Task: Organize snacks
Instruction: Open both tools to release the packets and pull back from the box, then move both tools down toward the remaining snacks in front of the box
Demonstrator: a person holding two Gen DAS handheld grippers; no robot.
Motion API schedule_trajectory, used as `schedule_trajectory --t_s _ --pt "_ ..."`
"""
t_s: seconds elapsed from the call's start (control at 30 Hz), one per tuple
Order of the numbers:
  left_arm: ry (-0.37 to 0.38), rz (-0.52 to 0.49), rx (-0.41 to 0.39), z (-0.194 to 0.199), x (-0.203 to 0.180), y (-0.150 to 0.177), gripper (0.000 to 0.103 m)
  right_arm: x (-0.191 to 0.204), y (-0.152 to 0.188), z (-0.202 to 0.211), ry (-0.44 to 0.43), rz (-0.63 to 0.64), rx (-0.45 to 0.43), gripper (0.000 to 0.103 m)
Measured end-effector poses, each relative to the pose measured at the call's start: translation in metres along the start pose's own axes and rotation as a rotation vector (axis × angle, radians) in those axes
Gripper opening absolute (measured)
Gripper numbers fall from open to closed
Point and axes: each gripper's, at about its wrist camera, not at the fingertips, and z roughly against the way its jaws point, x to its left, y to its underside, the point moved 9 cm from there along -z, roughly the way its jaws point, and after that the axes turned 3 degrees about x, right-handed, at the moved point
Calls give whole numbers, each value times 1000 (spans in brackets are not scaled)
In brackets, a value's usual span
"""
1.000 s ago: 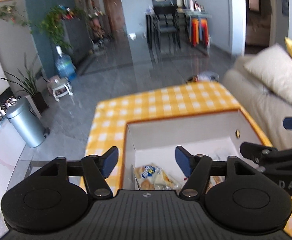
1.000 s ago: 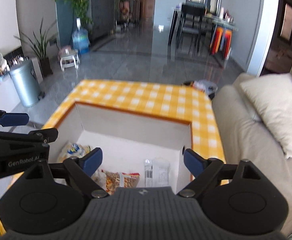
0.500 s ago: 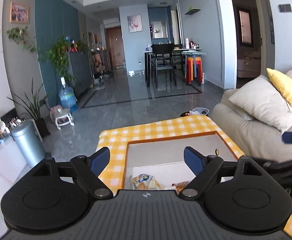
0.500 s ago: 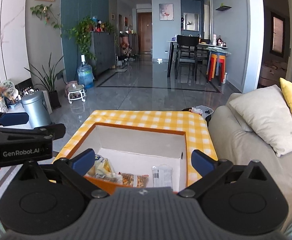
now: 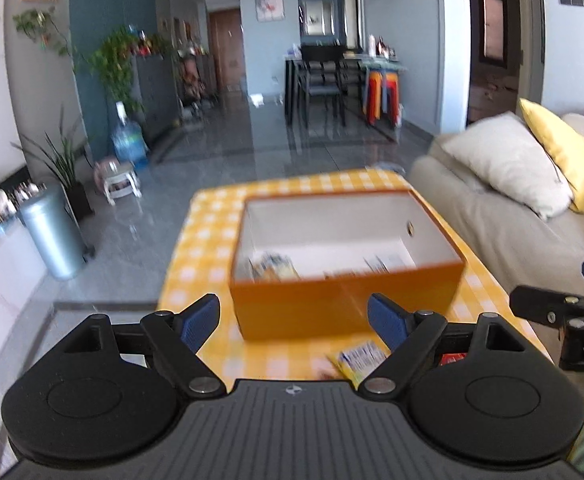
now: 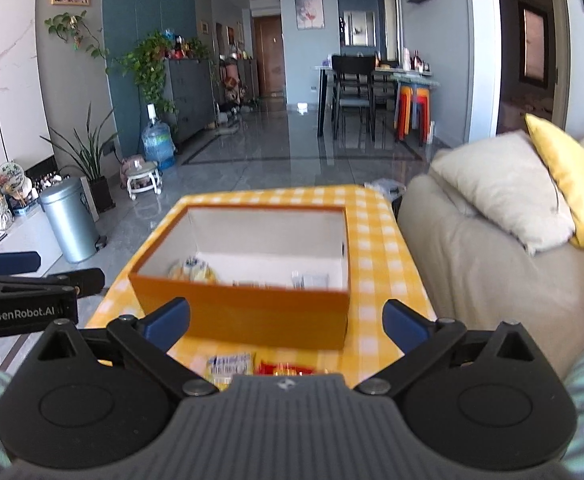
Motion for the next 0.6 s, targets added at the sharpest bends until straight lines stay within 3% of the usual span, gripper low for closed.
schedule_trajectory --t_s 0.47,0.6 --pt "113 7 289 -40 -36 81 90 -24 71 -36 47 13 214 99" --pt "131 27 338 -47 -40 95 86 -30 86 -50 39 2 252 98"
